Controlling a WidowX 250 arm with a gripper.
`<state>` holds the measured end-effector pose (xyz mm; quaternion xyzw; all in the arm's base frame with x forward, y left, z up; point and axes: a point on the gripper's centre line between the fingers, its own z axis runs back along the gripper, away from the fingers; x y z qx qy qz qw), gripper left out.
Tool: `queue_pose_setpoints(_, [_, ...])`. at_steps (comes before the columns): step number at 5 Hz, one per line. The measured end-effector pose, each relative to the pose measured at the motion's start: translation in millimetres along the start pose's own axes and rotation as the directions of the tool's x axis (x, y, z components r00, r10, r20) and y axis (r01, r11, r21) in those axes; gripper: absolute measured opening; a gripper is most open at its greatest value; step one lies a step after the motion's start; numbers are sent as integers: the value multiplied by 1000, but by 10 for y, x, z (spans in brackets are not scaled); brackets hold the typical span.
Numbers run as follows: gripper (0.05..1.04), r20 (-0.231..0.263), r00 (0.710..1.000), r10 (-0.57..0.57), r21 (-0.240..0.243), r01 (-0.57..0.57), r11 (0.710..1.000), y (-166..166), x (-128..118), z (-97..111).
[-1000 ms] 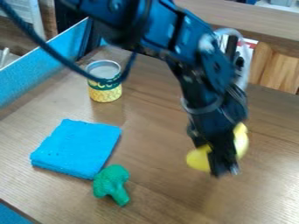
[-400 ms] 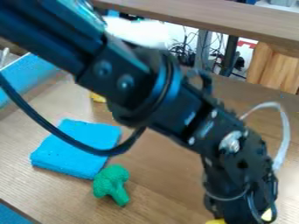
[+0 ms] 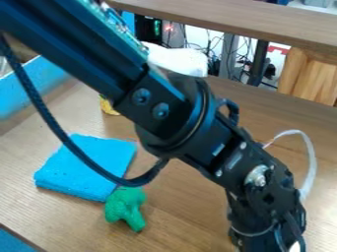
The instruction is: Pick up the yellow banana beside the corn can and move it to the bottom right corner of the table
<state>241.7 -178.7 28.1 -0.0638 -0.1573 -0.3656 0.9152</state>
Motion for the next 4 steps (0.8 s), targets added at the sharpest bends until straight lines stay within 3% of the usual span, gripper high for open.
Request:
queue_pose_setpoints(1, [896,-17,1000,20,-7,-20,1000,61,-67,29])
queue_pose_setpoints(2, [1008,-11,999,47,-22,-48,999,153,-111,359])
queue_pose_setpoints(3, [1004,-8,998,67,-56,-68,996,242,-133,799])
queue_pose_setpoints(4, [1002,34,987,158,-63,-156,986,537,-209,1368])
